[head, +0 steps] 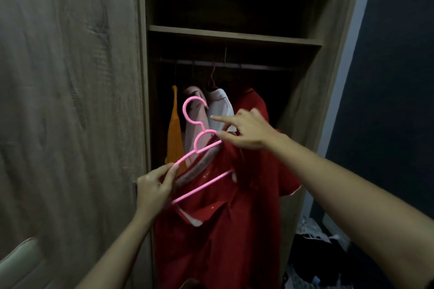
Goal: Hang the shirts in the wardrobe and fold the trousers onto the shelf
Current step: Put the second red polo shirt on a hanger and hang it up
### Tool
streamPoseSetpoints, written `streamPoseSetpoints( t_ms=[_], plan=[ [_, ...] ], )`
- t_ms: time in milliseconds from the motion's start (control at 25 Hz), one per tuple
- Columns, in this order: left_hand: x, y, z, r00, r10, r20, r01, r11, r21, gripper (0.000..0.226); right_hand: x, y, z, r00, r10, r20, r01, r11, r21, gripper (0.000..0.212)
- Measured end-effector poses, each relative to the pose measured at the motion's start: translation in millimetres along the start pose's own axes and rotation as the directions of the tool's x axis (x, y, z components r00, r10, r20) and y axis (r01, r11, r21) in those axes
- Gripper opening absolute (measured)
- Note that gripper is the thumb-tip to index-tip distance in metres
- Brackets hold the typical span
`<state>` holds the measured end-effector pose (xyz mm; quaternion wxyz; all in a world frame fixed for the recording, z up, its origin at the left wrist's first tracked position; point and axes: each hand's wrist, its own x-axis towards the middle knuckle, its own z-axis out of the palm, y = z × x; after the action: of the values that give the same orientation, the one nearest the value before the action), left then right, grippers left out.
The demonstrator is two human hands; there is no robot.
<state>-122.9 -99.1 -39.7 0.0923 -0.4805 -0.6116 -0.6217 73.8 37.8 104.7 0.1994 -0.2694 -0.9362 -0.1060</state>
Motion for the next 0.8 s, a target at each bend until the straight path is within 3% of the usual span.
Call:
streamPoseSetpoints(
  t_ms=[40,80,160,280,360,400,440,520,600,680,800],
  plan=[
    [1.3,0.2,0.6,1.0,-0.011,-0.01,0.011,0.999,-0.041,0.014,-2.3,6.0,-3.8,0.997,-0.026,-0.066,0.011,0.975,-0.222,0.062],
    [5.0,2.7,1.4,1.0,-0.024,-0.016,0.023,0.996,-0.084,0.014,-4.7,11.1,-4.5,0.994,-0.042,-0.1,0.01,0.952,-0.306,0.073],
    [13.0,10.9,-0.2,0.998,-0.043,-0.056,0.038,0.995,-0.09,0.016,-7.5,14.9,-2.0,0.978,-0.051,-0.2,-0.009,0.957,-0.289,0.087],
    [2.2,23.0,12.8,0.95,0.122,-0.286,-0.076,0.983,0.168,0.024,-6.9,19.5,-0.7,0.937,-0.028,-0.347,-0.058,0.97,-0.236,0.083],
    [-31.8,26.7,36.9,0.947,0.238,-0.217,-0.171,0.942,0.288,0.021,-6.5,19.4,-3.2,0.914,0.02,-0.405,-0.076,0.989,-0.125,0.068],
    [-47.5,24.8,50.6,0.977,0.193,-0.095,-0.151,0.928,0.341,0.023,-6.7,19.8,-5.7,0.902,0.046,-0.429,-0.086,0.993,-0.075,0.06],
    [-57.2,20.0,63.9,0.998,0.056,0.032,-0.064,0.922,0.383,0.027,-7.3,21.3,-9.6,0.889,0.079,-0.452,-0.108,0.993,-0.039,0.056],
    [-57.2,12.0,80.7,0.934,-0.268,0.237,0.163,0.908,0.386,0.047,-13.3,30.8,-18.0,0.859,0.133,-0.495,-0.14,0.99,0.023,0.055],
    [-40.0,10.1,81.3,0.86,-0.33,0.39,0.292,0.944,0.155,0.058,-26.3,48.7,-23.0,0.837,0.169,-0.52,-0.166,0.985,0.054,0.057],
    [-13.8,10.9,62.9,0.876,-0.369,0.31,0.401,0.915,-0.046,0.035,-45.4,69.8,-23.6,0.829,0.204,-0.52,-0.196,0.978,0.071,0.063],
    [13.1,7.6,34.6,0.868,-0.453,0.203,0.461,0.887,0.009,0.024,-72.5,94.7,-12.3,0.825,0.256,-0.504,-0.264,0.963,0.055,0.069]
  ],
)
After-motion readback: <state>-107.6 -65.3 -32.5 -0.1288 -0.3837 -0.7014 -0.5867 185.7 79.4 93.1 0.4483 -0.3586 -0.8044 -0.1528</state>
